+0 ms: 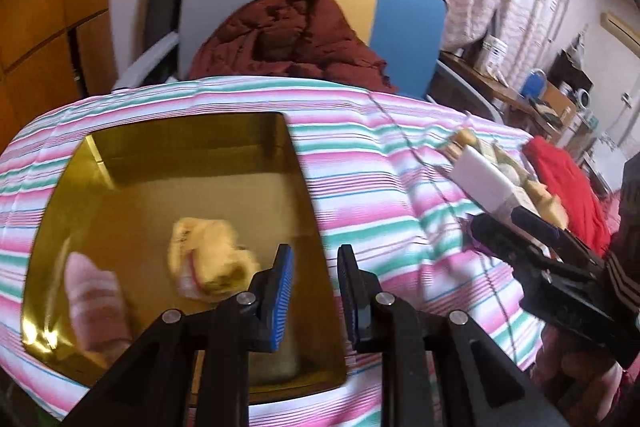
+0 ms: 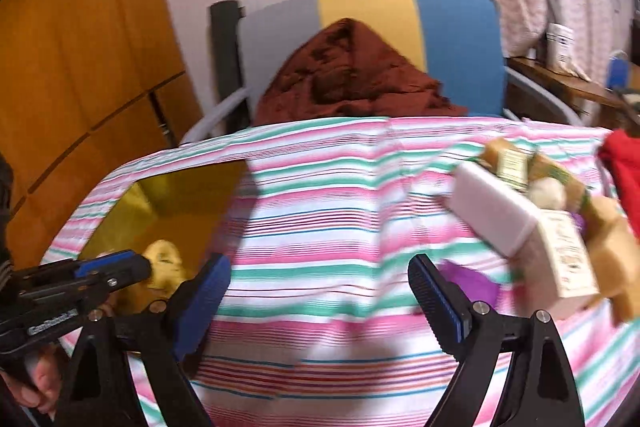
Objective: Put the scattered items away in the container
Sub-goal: 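Grasp the white printed box with the right gripper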
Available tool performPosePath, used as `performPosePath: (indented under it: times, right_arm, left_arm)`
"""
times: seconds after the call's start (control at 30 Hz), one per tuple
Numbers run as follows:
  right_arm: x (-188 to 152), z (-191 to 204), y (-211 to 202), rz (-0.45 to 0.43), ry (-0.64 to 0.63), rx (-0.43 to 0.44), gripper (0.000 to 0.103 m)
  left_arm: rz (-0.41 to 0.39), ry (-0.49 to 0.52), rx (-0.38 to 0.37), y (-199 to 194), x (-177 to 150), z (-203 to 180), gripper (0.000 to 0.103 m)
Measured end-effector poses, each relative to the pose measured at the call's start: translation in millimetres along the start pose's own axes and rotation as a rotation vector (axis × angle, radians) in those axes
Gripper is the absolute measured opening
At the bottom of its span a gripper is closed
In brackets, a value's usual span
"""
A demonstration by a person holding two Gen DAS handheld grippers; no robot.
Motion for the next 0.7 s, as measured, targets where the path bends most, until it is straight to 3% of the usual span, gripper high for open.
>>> performPosePath:
  times: [0.3, 0.7]
  right_arm:
    - [-1, -86, -19, -0.017, 0.098, -0.168, 0.089]
    - [-2, -128, -39, -0.076, 0.063, -0.311, 0.089]
  left_arm:
    - [0.041, 0.090, -0.078, 18, -1, -64, 0.022]
    - [0.129, 0.152, -0.126, 46, -14, -115, 0.023]
Point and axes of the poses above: each gripper's, at about its wrist camera, not at the fingertips, and y roughly the way its jaws point, z to its left, x to its top, the point moved 4 cm from there along y, roughly the way its jaws point, and after that the axes turned 4 degrees about -z, right-handed, at the moved point
